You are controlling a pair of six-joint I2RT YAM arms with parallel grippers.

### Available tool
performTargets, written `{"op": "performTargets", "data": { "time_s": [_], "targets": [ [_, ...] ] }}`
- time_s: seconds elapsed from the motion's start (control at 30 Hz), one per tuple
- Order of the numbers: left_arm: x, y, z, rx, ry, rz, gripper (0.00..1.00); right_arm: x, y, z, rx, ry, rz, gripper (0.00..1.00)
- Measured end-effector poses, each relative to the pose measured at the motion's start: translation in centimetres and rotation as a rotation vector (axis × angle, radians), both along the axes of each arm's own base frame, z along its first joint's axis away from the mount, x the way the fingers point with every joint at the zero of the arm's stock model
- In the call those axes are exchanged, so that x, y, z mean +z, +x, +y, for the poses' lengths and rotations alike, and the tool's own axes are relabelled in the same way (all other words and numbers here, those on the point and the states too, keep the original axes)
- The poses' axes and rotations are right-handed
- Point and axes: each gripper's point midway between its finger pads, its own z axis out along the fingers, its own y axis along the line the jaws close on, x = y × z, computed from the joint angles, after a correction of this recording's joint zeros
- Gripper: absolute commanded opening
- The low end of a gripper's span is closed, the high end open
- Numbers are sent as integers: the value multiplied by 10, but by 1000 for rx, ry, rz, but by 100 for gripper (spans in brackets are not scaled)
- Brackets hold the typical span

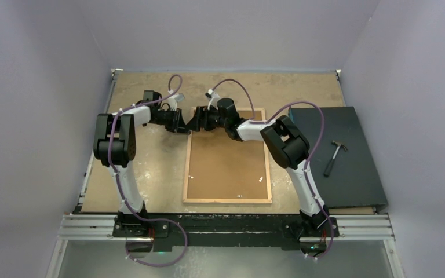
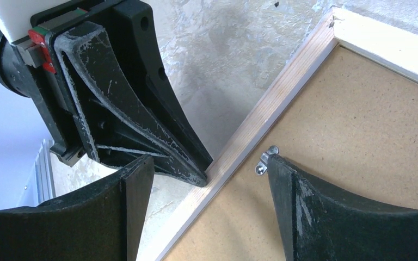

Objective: Put the photo into the frame
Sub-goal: Adjust the photo frame at the center of the board.

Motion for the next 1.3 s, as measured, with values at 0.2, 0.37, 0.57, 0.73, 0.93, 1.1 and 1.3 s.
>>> {"op": "performTargets", "data": {
  "time_s": [0.2, 0.37, 0.57, 0.73, 0.93, 1.1, 1.3],
  "targets": [
    [0, 0, 0, -5, -1, -5, 8, 1, 2, 6, 44, 18, -9, 79],
    [0, 0, 0, -5, -1, -5, 8, 1, 0, 8, 82, 11, -22, 78],
    [0, 0, 0, -5, -1, -5, 8, 0, -2, 7, 113, 4, -39, 78],
    [1, 0, 0, -5, 0, -6, 8, 0, -3, 8, 135, 1, -38, 77],
    [1, -1, 0, -6, 0, -5, 8, -1, -5, 12, 182, 16, -41, 77],
    [1, -1, 0, -7, 4, -5, 8, -1, -7, 12, 207, 17, -44, 77],
    [1, -4, 1, -10, 5, 5, 8, 0, -9, 12, 222, 15, -34, 79]
  ]
}}
